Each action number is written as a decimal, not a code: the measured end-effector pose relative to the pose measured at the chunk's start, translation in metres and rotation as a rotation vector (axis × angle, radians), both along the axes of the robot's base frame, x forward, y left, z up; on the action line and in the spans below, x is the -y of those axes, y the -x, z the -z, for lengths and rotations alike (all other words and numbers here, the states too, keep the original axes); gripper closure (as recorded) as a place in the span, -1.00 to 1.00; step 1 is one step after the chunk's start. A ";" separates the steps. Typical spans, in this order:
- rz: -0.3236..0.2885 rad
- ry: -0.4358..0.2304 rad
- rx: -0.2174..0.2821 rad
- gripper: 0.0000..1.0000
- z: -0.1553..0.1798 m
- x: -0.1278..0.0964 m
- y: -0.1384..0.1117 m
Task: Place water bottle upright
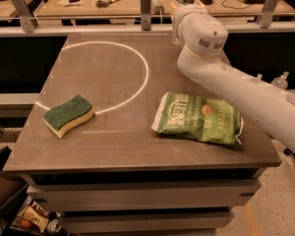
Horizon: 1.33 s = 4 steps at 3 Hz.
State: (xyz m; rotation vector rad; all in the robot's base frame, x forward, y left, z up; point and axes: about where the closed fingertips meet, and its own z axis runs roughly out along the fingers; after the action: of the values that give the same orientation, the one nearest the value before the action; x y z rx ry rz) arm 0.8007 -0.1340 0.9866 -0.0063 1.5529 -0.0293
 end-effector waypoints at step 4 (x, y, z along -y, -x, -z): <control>0.022 0.029 0.035 1.00 0.018 -0.011 0.003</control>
Offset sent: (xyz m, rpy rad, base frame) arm 0.0017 0.0025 -0.0181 0.2832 -0.0055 -0.0175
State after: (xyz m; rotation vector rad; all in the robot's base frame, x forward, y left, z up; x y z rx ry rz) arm 0.7977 -0.1226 0.9688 -0.0116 1.5173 -0.0688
